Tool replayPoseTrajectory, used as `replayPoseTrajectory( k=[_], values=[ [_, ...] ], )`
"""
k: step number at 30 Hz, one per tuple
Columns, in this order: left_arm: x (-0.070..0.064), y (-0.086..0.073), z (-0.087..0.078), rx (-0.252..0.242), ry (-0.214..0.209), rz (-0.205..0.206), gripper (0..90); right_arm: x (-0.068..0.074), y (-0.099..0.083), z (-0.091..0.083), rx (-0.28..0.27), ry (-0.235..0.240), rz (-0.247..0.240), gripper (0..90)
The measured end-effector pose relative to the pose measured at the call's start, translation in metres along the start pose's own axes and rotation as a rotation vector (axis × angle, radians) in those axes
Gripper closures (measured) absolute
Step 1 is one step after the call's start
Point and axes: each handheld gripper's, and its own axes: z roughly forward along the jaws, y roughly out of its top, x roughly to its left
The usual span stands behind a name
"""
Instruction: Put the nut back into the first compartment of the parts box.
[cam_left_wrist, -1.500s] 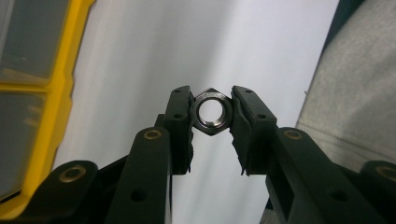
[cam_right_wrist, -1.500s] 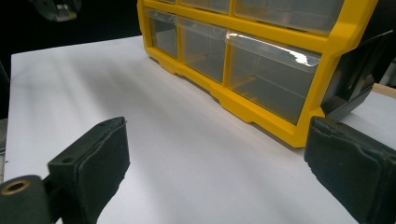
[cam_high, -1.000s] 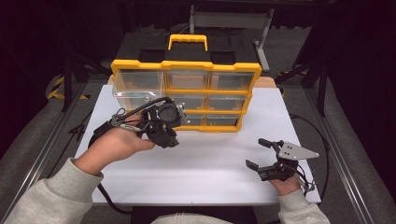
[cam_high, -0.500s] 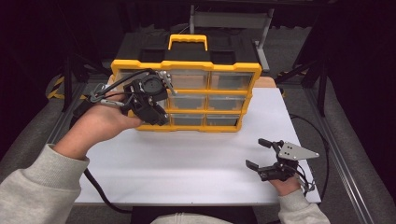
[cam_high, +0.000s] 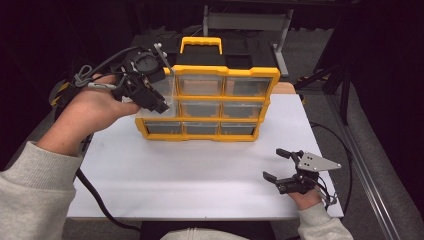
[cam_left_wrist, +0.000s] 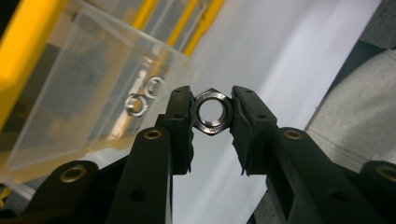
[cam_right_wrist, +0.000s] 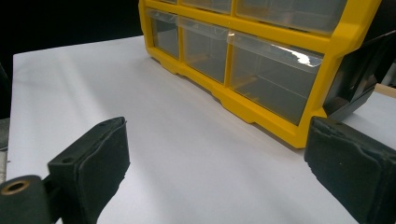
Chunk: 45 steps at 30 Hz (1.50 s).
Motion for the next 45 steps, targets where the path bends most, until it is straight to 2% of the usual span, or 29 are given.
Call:
replayPoseTrajectory(
  k=[1,2,3,11,17,22,24,25,32,37,45],
  values=[
    [0.004,0.001,-0.001,0.005,0.007,-0.027,69.7,0.0,0.0,0.0,-0.001,0.0,0.0,7.1],
    [0.006,0.001,-0.001,0.003,0.01,-0.026,69.7,0.0,0.0,0.0,-0.002,-0.001,-0.001,7.1],
    [0.01,0.002,-0.002,0.007,0.026,-0.052,69.7,0.0,0.0,0.0,-0.002,0.0,-0.001,7.1],
    [0.03,0.0,0.001,0.001,0.053,-0.185,69.8,0.0,0.0,-0.001,-0.003,-0.003,0.003,7.1],
    [0.042,0.001,0.005,0.002,0.077,-0.244,69.8,0.0,0.0,0.0,0.001,0.0,-0.001,7.1],
    [0.051,-0.001,0.011,-0.001,0.076,-0.285,69.7,0.0,0.0,-0.001,0.003,-0.002,0.0,7.1],
    [0.053,-0.001,0.012,-0.001,0.077,-0.29,69.7,-0.001,-0.001,-0.001,0.0,0.0,0.002,7.1],
    [0.058,-0.003,0.018,0.007,0.08,-0.312,69.7,-0.001,-0.001,-0.001,0.0,-0.001,0.001,7.1],
    [0.066,-0.008,0.032,0.022,0.07,-0.338,69.7,-0.001,-0.001,-0.001,0.003,0.0,0.002,7.1],
    [0.068,-0.01,0.042,0.042,0.055,-0.322,69.7,-0.001,-0.001,0.0,0.01,-0.001,-0.002,7.1],
    [0.072,-0.009,0.056,0.086,0.028,-0.322,69.6,-0.001,-0.001,0.0,0.006,0.001,0.0,7.1]
  ],
)
